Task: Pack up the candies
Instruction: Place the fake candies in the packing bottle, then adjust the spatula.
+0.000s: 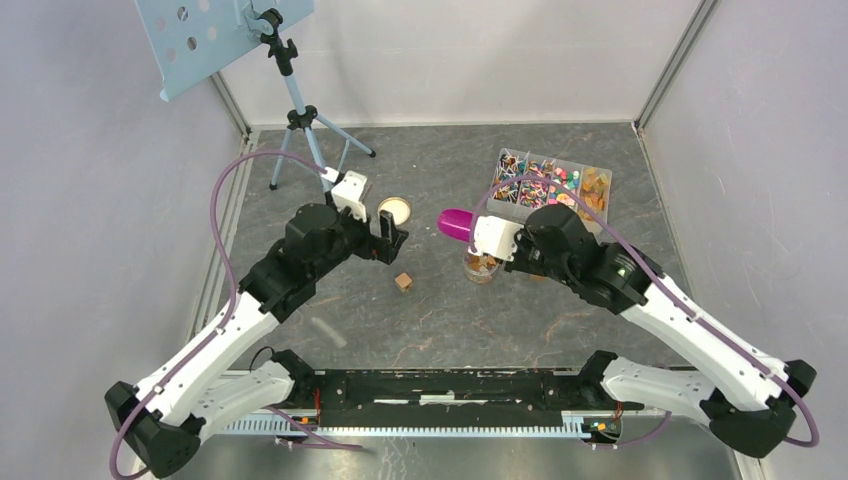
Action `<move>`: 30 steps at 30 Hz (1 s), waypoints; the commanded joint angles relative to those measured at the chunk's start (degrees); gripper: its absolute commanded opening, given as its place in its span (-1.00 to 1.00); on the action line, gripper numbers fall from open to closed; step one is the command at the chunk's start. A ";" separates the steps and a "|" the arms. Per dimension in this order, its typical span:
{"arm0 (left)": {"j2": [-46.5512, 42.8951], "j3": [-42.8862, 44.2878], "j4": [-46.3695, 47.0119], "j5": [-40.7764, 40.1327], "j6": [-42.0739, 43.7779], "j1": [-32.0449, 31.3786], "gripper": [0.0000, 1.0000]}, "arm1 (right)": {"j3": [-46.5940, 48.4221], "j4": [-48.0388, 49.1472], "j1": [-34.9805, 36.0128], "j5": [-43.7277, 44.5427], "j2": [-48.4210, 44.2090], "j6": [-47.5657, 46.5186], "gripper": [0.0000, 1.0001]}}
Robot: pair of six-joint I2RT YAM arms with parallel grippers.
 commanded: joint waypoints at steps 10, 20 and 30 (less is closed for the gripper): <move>12.23 12.82 -0.97 17.89 -14.87 0.93 0.61 | -11.51 21.18 0.16 -15.55 -11.27 -0.38 -1.00; 12.35 10.34 -3.66 20.96 -17.80 3.78 -0.22 | -14.29 30.68 -0.40 -23.13 -14.30 1.48 -1.00; 11.03 5.72 -1.19 36.04 -24.51 13.47 -0.82 | -12.38 36.61 -7.55 -40.86 -13.03 6.08 -0.94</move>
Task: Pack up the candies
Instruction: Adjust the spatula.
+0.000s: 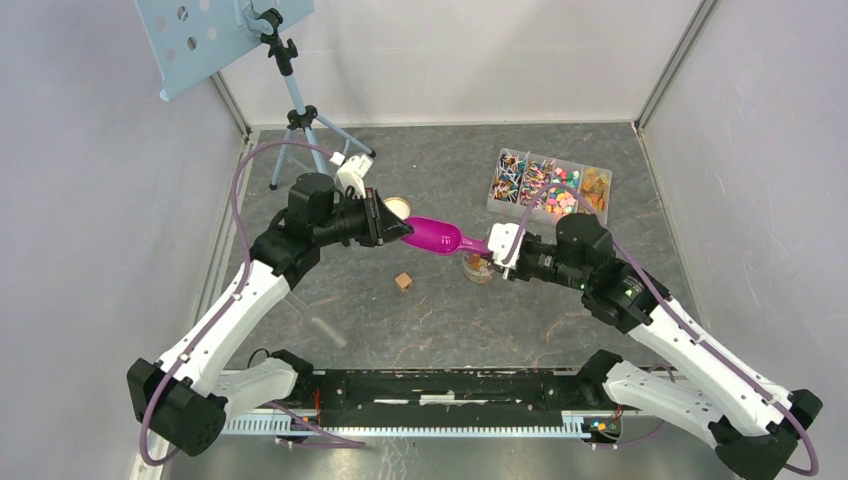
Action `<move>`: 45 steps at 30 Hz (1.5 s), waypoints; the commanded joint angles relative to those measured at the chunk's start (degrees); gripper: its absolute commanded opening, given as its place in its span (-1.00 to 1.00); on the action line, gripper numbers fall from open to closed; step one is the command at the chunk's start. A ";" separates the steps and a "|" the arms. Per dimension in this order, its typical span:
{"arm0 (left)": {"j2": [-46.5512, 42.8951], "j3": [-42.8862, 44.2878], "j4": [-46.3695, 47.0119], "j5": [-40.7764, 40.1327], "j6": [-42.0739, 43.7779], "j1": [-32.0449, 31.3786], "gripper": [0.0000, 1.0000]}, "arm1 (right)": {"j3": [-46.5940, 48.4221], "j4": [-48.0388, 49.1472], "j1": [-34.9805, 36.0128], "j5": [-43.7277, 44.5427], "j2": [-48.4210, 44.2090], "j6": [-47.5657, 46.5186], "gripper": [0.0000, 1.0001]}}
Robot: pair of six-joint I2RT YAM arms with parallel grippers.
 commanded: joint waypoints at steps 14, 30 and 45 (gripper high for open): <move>-0.15 -9.36 16.01 23.30 -20.14 9.05 -0.95 | -3.34 20.48 -12.51 -26.72 -1.38 15.67 -0.42; -0.11 -15.71 29.30 23.17 -30.37 9.18 -0.95 | -6.64 34.12 -14.98 -33.52 -0.14 26.66 -0.98; 0.92 -8.05 13.23 10.96 -16.14 10.00 0.80 | 5.87 9.28 -18.18 -9.96 2.64 21.80 -1.00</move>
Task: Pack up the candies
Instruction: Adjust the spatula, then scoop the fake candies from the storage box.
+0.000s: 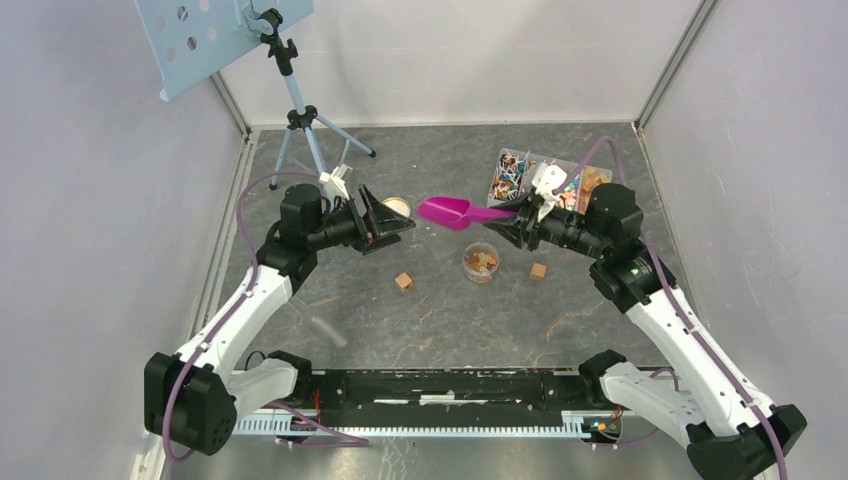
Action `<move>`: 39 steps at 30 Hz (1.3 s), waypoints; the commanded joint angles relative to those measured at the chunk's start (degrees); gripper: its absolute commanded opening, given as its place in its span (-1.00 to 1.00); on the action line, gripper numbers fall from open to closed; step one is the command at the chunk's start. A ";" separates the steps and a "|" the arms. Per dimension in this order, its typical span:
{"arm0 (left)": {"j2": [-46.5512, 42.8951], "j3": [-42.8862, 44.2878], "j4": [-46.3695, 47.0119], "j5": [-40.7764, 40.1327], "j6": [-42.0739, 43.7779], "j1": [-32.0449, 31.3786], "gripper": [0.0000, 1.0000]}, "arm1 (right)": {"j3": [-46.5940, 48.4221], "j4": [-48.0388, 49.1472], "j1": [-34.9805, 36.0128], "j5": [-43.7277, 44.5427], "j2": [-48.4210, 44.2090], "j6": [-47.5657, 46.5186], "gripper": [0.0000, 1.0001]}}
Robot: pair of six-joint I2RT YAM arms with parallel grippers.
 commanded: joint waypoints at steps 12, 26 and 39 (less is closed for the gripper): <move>8.17 17.28 -7.57 -29.33 20.32 -8.01 0.88 | 20.18 -26.62 -3.30 58.82 7.09 1.14 -1.00; 39.71 36.22 2.69 -40.16 23.04 -19.08 0.52 | 20.75 -28.17 -10.78 67.27 14.67 -0.75 -1.00; 65.43 57.83 6.43 -37.37 22.24 -19.49 0.14 | 20.02 -27.29 -17.44 63.66 18.58 -2.40 -1.00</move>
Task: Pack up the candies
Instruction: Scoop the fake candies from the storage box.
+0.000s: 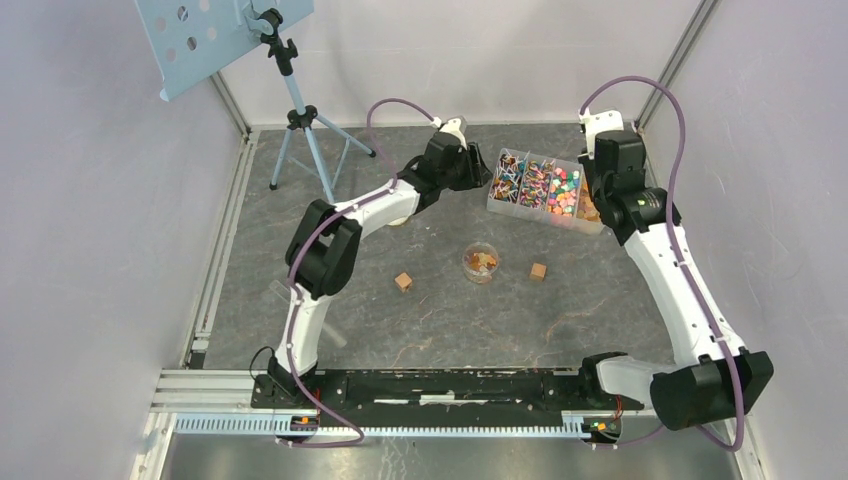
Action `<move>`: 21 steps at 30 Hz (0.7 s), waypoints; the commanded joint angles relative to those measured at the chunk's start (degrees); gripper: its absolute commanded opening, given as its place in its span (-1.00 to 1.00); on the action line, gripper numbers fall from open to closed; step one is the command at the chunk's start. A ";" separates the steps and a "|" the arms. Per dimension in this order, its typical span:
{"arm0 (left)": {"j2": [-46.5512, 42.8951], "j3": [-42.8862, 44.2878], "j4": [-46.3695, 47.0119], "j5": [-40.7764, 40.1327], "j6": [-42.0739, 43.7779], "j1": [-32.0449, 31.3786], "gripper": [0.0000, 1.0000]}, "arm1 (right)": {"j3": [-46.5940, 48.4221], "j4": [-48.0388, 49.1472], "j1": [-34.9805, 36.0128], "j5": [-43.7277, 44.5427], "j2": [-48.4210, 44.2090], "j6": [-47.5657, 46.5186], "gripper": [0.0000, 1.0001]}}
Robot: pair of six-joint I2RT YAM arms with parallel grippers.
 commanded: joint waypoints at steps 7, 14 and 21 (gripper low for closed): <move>10.77 11.10 3.80 2.35 4.46 -0.22 0.02 | -2.42 5.15 -6.08 -6.09 1.37 1.61 -1.00; 14.73 13.07 3.68 3.89 4.43 -0.22 -0.08 | -7.93 9.27 -8.86 -10.60 1.65 3.50 -1.00; 15.80 12.97 4.44 6.49 4.80 -0.37 -0.25 | -9.22 11.15 -13.43 -14.58 4.66 5.50 -1.00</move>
